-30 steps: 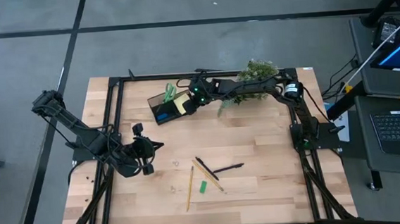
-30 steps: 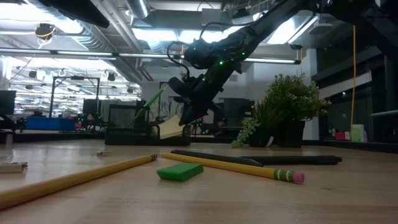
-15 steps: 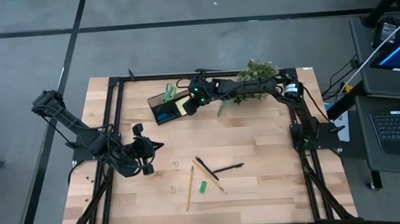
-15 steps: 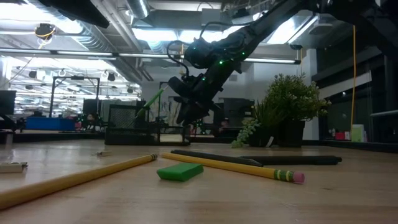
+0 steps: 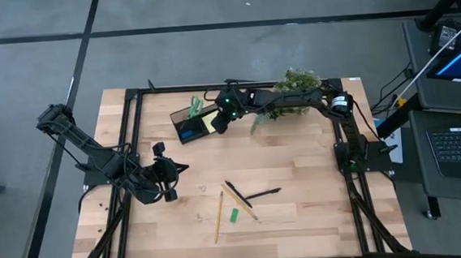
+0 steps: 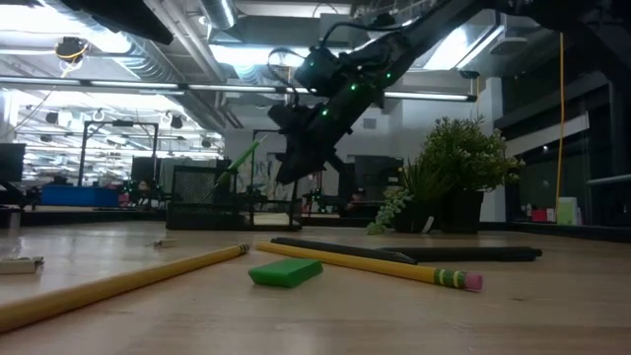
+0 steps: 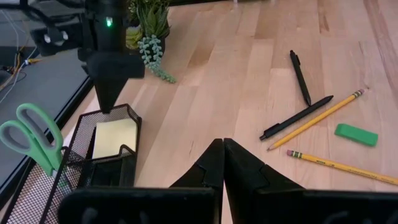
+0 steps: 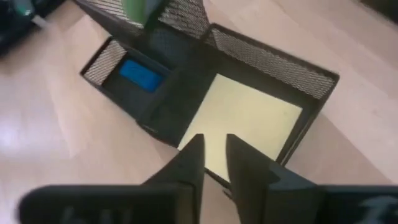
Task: Pick and place office supplies into organizer
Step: Put the right black pen into the desk organizer
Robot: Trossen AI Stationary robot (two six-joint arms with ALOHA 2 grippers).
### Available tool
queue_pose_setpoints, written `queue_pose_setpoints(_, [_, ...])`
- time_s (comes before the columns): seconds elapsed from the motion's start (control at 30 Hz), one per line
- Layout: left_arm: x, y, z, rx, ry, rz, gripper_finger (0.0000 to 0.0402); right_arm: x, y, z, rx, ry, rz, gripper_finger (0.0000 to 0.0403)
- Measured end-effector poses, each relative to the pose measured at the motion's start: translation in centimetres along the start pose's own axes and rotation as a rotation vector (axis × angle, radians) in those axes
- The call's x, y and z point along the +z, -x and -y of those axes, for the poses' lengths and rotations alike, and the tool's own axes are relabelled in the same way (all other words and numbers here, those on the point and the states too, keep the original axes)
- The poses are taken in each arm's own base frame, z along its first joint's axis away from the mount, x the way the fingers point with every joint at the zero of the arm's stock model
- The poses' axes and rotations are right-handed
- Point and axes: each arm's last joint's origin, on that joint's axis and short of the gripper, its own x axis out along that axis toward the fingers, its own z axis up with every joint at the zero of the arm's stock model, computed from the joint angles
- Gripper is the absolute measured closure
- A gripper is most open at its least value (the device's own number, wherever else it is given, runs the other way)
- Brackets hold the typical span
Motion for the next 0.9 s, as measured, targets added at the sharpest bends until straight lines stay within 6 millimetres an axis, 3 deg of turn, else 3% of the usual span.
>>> queue_pose_setpoints(0.13, [0.0, 0.0, 0.0, 0.000, 0.000, 0.000, 0.0399, 0.3, 2.2, -0.3, -0.012, 0.080, -0.042, 0.0395])
queue_pose_setpoints(0.33, [0.0, 0.0, 0.0, 0.023, -0.028, 0.014, 0.0400, 1.7, 8.1, -1.2, -0.098, 0.177, -0.011, 0.0399])
queue_pose_setpoints(0.5, [0.0, 0.4, 0.2, 0.048, -0.062, 0.045, 0.0400, 2.0, 13.7, -3.6, -0.106, 0.291, 0.051, 0.0400])
queue_pose_setpoints(0.7, [-1.0, 0.0, 1.2, -0.003, -0.080, 0.104, 0.0399, 0.1, 18.6, -6.9, -0.124, 0.392, 0.097, 0.0401])
queue_pose_setpoints(0.9, [-3.0, -1.6, 2.3, -0.165, -0.095, 0.182, 0.0399, -4.6, 19.3, -9.5, -0.014, 0.422, 0.104, 0.0401])
